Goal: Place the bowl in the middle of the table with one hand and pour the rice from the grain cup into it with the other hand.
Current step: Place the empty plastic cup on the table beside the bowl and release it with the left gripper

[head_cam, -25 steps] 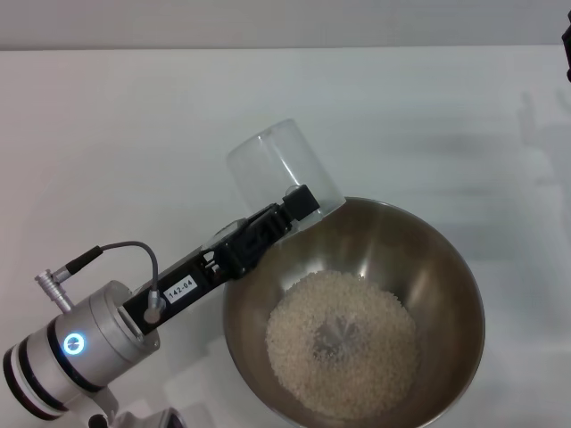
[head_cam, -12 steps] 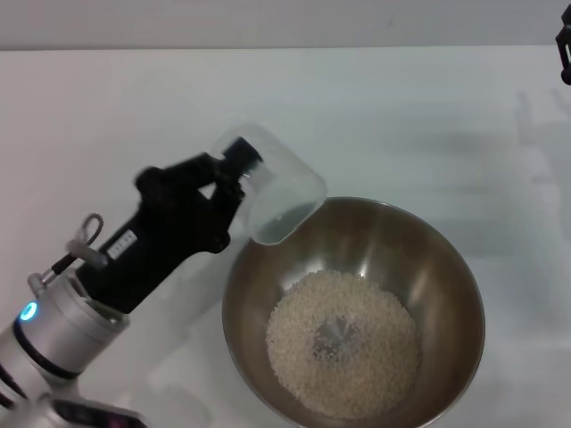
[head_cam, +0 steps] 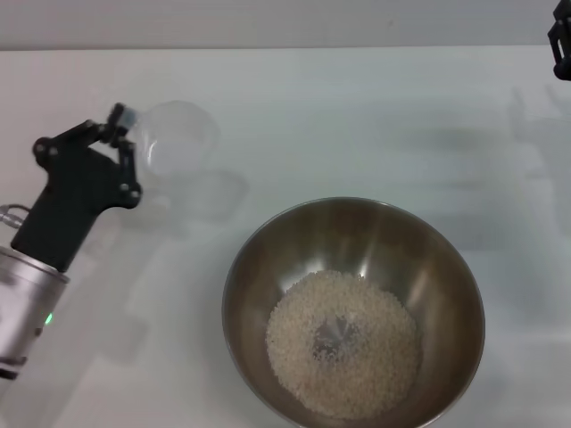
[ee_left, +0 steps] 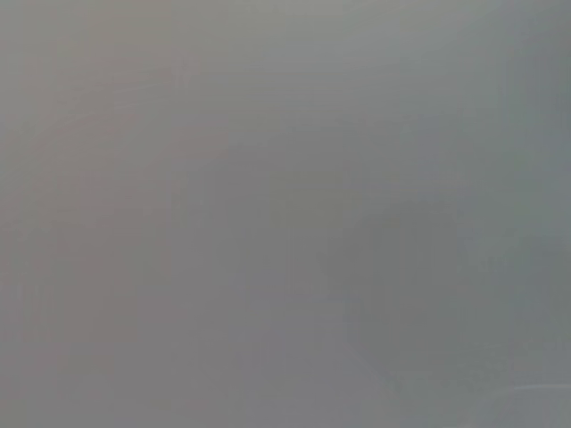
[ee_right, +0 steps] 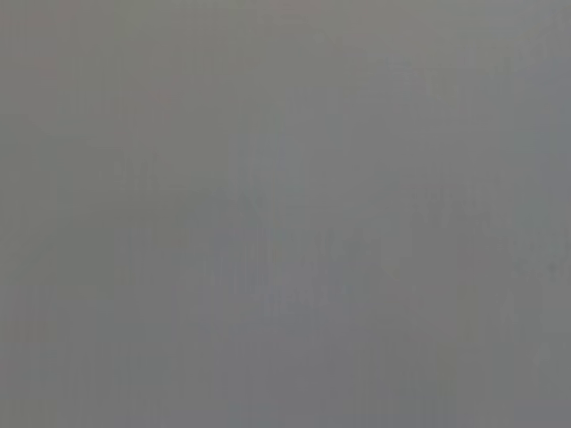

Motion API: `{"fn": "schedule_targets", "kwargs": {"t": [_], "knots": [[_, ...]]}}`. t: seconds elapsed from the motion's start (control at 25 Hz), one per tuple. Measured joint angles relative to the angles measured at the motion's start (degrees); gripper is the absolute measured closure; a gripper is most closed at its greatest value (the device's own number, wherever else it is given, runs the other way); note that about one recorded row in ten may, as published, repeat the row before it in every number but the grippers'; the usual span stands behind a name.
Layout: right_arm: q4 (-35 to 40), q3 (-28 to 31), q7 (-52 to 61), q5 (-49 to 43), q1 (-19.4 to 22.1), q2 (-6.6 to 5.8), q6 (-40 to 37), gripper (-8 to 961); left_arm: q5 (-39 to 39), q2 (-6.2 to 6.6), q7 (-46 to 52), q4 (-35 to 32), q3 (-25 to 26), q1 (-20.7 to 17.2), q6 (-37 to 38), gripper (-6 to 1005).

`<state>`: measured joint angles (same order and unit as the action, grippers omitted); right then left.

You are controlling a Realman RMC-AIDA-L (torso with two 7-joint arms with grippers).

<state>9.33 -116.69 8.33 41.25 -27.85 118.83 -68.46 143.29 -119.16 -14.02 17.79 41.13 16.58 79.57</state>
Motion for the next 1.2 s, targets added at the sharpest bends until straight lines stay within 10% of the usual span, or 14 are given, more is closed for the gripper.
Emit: {"fn": "schedule_targets", "kwargs": {"t": [0.36, 1.2], "knots": [[0.8, 0.0, 0.0, -0.1, -0.4, 0.17, -0.3, 451, -4.0, -0.02, 12.3, 0.1, 0.4, 0.2, -13.9, 864], [1.1, 0.0, 0.1, -0.1, -0.9, -0.09, -0.7, 451, -3.8, 0.03, 14.9, 0.8, 0.0, 0.3, -19.0, 836]]}}
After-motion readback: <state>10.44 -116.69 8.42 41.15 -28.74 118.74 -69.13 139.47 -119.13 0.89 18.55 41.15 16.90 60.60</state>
